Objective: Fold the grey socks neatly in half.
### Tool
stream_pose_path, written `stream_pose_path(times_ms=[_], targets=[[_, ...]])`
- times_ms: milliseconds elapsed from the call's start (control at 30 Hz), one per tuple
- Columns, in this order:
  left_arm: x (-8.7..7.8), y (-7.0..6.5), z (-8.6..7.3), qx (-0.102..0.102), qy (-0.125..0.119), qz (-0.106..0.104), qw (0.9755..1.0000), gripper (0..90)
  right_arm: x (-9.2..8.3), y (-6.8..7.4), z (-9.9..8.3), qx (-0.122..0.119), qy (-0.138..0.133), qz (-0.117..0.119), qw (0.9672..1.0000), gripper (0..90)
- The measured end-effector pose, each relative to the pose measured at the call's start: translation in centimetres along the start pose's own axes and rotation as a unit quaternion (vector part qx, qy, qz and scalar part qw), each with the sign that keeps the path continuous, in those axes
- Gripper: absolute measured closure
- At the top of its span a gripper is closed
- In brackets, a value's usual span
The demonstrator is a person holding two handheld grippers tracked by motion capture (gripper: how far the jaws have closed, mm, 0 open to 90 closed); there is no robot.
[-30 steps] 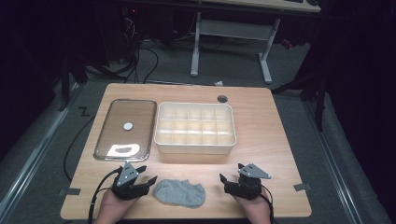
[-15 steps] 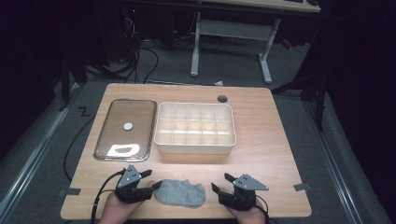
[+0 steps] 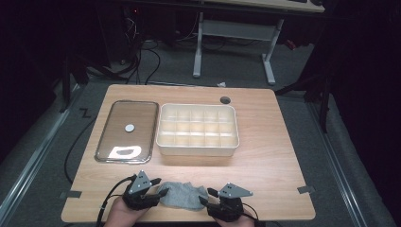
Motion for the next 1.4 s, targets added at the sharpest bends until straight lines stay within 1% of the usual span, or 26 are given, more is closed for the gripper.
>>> stream_pose_path(times_ms=[167,233,333,367,400,433,467,500,533,600,633,733,800,867,900,933,1000,1033,1100,1133,1167,1200,1233,1267,1333,1400], targets=[[0.2,-0.4,-0.1,0.025,0.021,0.017,0.9993,52.6,1.2,0.5,-0.1,-0.014,0.034,-0.018,0.9992,55.6],[0.3,-0.6,0.0,0.030,0.025,0.021,0.9990,51.7,1.3,0.5,0.0,-0.028,0.036,-0.033,0.9984,56.4],[0.7,-0.9,0.2,0.035,0.025,0.025,0.9988,50.4,1.3,-0.1,0.2,-0.026,0.035,-0.048,0.9979,57.7],[0.7,-0.9,0.2,0.035,0.025,0.025,0.9988,50.4,1.3,-0.1,0.2,-0.026,0.035,-0.048,0.9979,57.7],[1.1,-1.2,0.5,0.035,0.025,0.027,0.9987,50.4,1.3,-0.5,0.3,-0.021,0.036,-0.052,0.9978,58.1],[1.5,-1.5,0.8,0.039,0.025,0.030,0.9984,50.7,1.2,-1.6,0.6,-0.012,0.039,-0.067,0.9969,59.2],[2.0,-1.8,1.1,0.044,0.027,0.032,0.9981,50.7,1.2,-1.6,0.6,-0.012,0.039,-0.067,0.9969,59.2],[2.7,-2.3,1.7,0.050,0.028,0.037,0.9977,50.9,1.1,-2.4,0.7,-0.004,0.040,-0.073,0.9965,59.5],[2.7,-2.3,1.7,0.050,0.028,0.037,0.9977,50.9,1.1,-2.4,0.7,-0.004,0.040,-0.073,0.9965,59.5],[3.1,-2.5,1.9,0.047,0.027,0.041,0.9977,51.0,0.8,-3.0,0.7,0.007,0.041,-0.073,0.9964,57.5],[3.2,-2.6,1.9,0.045,0.024,0.043,0.9978,51.2,0.5,-3.0,0.6,0.010,0.038,-0.069,0.9969,55.1],[3.1,-2.7,1.8,0.048,0.022,0.047,0.9975,51.1,0.4,-2.8,0.4,0.016,0.035,-0.068,0.9970,52.5],[3.1,-2.7,1.8,0.047,0.021,0.047,0.9975,50.9,0.4,-2.7,0.2,0.012,0.034,-0.071,0.9968,52.7],[3.0,-2.6,1.7,0.043,0.023,0.045,0.9978,49.8,0.3,-2.6,0.1,0.015,0.034,-0.069,0.9969,55.5],[3.0,-2.5,1.7,0.038,0.022,0.044,0.9980,48.7,0.4,-2.5,0.1,0.011,0.032,-0.072,0.9969,57.8],[3.0,-2.4,1.6,0.036,0.022,0.044,0.9981,48.7,0.4,-2.5,0.1,0.011,0.032,-0.072,0.9969,57.8],[2.8,-2.4,1.6,0.033,0.024,0.042,0.9983,48.2,0.4,-2.4,0.1,0.010,0.032,-0.071,0.9969,61.8],[2.7,-2.3,1.5,0.031,0.025,0.043,0.9983,48.1,0.4,-2.4,0.1,0.009,0.032,-0.068,0.9971,66.1],[2.6,-2.3,1.4,0.030,0.025,0.043,0.9983,48.1,0.4,-2.3,0.1,0.012,0.033,-0.066,0.9972,67.6],[2.5,-2.3,1.4,0.029,0.025,0.043,0.9983,48.1,0.4,-2.3,0.0,0.013,0.033,-0.064,0.9974,69.6],[2.5,-2.2,1.3,0.029,0.026,0.042,0.9984,48.1,0.4,-2.3,0.0,0.022,0.033,-0.055,0.9977,72.9],[2.4,-2.2,1.3,0.028,0.027,0.042,0.9984,48.1,0.4,-2.3,0.0,0.022,0.033,-0.055,0.9977,72.9],[2.4,-2.2,1.3,0.029,0.027,0.043,0.9983,48.1,0.4,-2.4,0.0,0.025,0.033,-0.049,0.9979,76.6],[2.4,-2.3,1.2,0.029,0.027,0.044,0.9982,48.1,0.4,-2.3,0.0,0.025,0.033,-0.046,0.9981,79.1],[2.3,-2.3,1.2,0.027,0.028,0.045,0.9982,48.0,0.4,-2.3,0.0,0.022,0.033,-0.045,0.9982,80.5],[2.3,-2.3,1.6,0.017,0.041,0.047,0.9979,48.2,0.4,-2.2,0.0,0.016,0.033,-0.047,0.9983,81.7]])
Point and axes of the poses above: each handheld gripper's, and its own axes: x roughly forward along the jaws, z roughly out of its top, y roughly to its left, the point moved 3 cm from there along x, roughly forward along the jaws
